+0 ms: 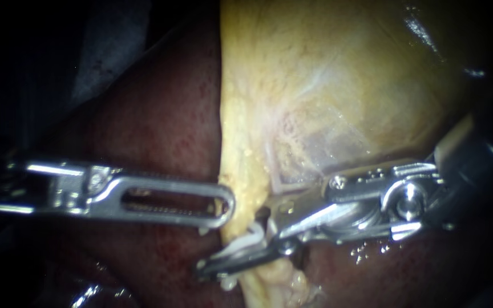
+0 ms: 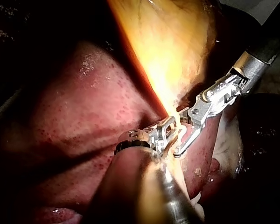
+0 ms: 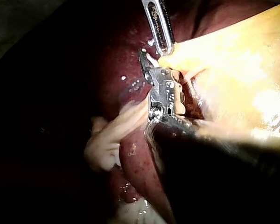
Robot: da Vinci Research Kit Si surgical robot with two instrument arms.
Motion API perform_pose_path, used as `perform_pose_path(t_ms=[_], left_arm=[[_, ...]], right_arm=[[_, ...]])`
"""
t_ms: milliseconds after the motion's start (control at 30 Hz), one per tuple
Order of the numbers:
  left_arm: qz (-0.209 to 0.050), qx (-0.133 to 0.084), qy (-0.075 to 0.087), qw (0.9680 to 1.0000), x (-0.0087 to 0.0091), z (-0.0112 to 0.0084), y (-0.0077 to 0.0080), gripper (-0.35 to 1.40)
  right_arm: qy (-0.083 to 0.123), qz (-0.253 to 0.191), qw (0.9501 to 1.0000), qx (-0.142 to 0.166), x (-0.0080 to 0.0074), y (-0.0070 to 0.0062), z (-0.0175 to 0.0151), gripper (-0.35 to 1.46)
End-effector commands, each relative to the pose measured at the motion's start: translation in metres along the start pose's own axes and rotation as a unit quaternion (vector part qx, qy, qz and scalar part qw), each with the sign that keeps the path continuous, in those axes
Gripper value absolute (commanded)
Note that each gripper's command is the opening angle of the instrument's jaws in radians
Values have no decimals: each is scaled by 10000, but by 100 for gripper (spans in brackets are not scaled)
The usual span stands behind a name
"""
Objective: Clipping third clip left tube
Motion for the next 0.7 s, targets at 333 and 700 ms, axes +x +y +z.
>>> perform_pose_path(t_ms=[333,700], left_arm=[[2,-1,-4,10000,0,1,0,-35],[2,-3,-5,10000,0,1,0,-35]], right_arm=[[-3,-11,10000,0,-3,0,2,48],[38,573,9983,29,-5,4,-4,-35]])
